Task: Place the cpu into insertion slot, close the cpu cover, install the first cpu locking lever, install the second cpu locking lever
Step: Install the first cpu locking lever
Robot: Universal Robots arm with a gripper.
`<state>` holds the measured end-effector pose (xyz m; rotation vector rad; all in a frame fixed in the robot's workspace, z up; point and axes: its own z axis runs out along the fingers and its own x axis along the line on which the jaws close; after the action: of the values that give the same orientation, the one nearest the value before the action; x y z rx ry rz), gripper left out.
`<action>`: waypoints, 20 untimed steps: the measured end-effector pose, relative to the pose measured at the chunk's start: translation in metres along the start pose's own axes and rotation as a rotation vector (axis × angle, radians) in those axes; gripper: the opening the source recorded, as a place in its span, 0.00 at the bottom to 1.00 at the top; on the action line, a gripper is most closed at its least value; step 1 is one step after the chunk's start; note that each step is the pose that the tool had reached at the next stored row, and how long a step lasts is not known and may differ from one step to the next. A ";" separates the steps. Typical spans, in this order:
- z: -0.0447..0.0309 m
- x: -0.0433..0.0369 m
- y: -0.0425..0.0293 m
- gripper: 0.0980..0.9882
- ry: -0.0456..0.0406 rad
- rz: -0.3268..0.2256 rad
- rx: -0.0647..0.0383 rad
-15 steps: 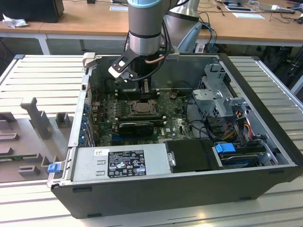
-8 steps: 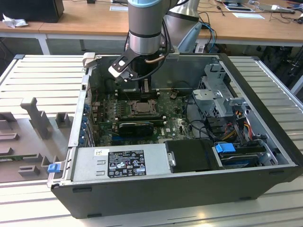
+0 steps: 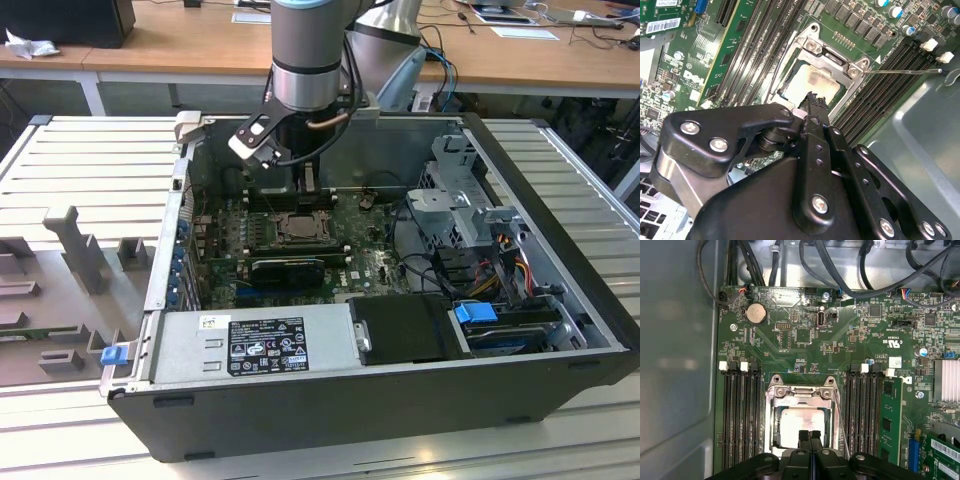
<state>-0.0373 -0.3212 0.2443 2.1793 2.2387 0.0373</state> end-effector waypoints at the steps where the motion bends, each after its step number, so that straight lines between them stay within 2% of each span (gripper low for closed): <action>1: -0.0016 0.0000 0.0000 0.01 -0.0013 0.000 0.000; 6: -0.0081 0.0000 0.0003 0.01 -0.0091 0.000 0.000; 8: -0.0158 0.0001 0.0004 0.01 -0.0127 0.000 0.000; 11: -0.0226 0.0001 0.0007 0.01 -0.0189 -0.001 0.000; 14: -0.0235 0.0001 0.0007 0.01 -0.0208 -0.007 0.000; 20: -0.0232 0.0001 0.0006 0.01 -0.0177 -0.123 0.000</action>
<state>-0.0373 -0.3212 0.2675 2.0286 2.3575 0.0164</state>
